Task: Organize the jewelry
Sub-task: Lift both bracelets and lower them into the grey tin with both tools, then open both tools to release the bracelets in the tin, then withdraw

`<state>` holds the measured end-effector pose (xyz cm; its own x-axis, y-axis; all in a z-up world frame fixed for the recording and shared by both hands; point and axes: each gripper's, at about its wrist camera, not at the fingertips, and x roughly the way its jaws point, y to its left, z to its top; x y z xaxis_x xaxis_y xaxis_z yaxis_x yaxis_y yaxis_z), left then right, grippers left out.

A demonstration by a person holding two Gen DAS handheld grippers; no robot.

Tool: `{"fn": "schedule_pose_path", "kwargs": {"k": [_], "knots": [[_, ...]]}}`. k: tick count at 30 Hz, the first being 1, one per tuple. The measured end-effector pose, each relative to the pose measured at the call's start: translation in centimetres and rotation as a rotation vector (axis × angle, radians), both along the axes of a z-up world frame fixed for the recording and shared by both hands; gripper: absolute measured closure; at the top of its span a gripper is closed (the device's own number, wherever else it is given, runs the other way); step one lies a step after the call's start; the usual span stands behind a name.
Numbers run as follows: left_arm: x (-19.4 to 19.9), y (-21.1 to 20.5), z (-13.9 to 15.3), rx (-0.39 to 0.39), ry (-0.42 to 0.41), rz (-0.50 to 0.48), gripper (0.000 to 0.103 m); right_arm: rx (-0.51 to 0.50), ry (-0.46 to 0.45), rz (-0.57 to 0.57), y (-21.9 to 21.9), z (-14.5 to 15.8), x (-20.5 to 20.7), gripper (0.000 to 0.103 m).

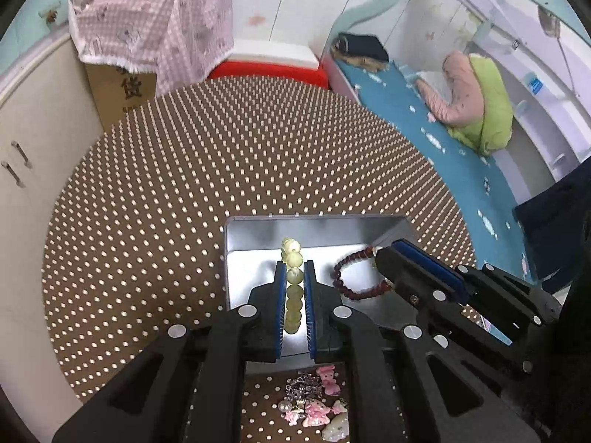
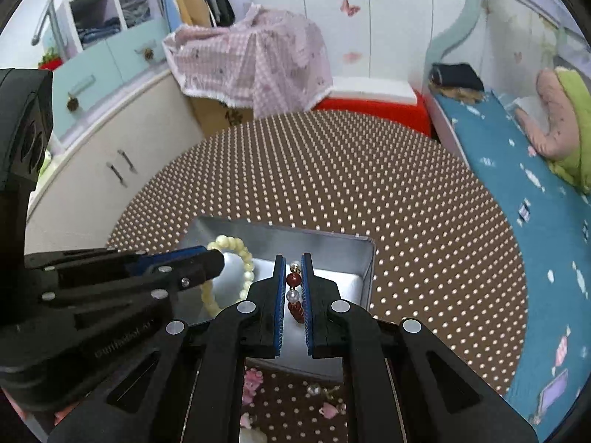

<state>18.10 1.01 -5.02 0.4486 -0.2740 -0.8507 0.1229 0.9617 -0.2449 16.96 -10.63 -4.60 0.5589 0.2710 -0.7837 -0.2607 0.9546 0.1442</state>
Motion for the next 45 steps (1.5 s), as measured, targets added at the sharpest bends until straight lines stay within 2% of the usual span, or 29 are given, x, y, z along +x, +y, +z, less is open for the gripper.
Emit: {"fn": "schedule_pose_path", "kwargs": {"k": [7, 15, 16, 18, 20, 21, 22, 23, 25, 27, 29, 31, 34, 45], "knots": [[1.0, -0.1, -1.8, 0.034, 0.026, 0.019, 0.095, -0.028, 0.048, -0.002, 0.3, -2.5, 1.0, 0.094], [-0.2, -0.4, -1.1, 0.061, 0.017, 0.013, 0.093, -0.028, 0.034, 0.036, 0.7, -1.9, 0.5, 0.092], [-0.4, -0.4, -0.9, 0.072, 0.016, 0.015, 0.091, -0.035, 0.029, 0.032, 0.6, -1.7, 0.4, 0.092], [-0.8, -0.5, -0.4, 0.086, 0.01, 0.022, 0.08, -0.042, 0.029, 0.026, 0.2, -1.4, 0.4, 0.091], [-1.3, -0.5, 0.2, 0.093, -0.009, 0.028, 0.062, -0.035, 0.029, 0.008, -0.4, -1.0, 0.3, 0.091], [-1.5, -0.5, 0.5, 0.095, -0.019, 0.031, 0.06, -0.027, 0.03, -0.003, -0.7, -0.9, 0.2, 0.091], [-1.7, -0.3, 0.7, 0.087, -0.025, 0.028, 0.057, -0.01, 0.033, -0.012, -1.1, -0.7, 0.1, 0.088], [-1.8, -0.3, 0.9, 0.085, -0.028, 0.028, 0.056, 0.0, 0.034, -0.017, -1.5, -0.6, 0.0, 0.08], [-2.1, -0.2, 1.2, 0.081, -0.036, 0.029, 0.056, 0.007, 0.028, -0.029, -2.1, -0.5, -0.1, 0.072], [-2.4, 0.1, 1.6, 0.096, -0.047, 0.05, 0.055, 0.058, 0.034, -0.025, -2.8, -0.3, -0.3, 0.063], [-2.8, 0.5, 1.9, 0.099, -0.058, 0.065, 0.055, 0.076, 0.018, -0.04, -3.2, -0.1, -0.7, 0.047], [-3.0, 1.0, 2.1, 0.094, -0.059, 0.077, 0.055, 0.04, -0.012, -0.07, -3.4, 0.3, -1.1, 0.031], [-3.2, 1.6, 2.4, 0.081, -0.064, 0.084, 0.049, 0.079, -0.019, -0.057, -3.7, 0.8, -1.5, 0.028], [-5.7, 3.1, 1.9, 0.053, -0.047, 0.087, 0.048, 0.055, -0.035, -0.055, -3.7, 1.8, -3.8, 0.027]]}}
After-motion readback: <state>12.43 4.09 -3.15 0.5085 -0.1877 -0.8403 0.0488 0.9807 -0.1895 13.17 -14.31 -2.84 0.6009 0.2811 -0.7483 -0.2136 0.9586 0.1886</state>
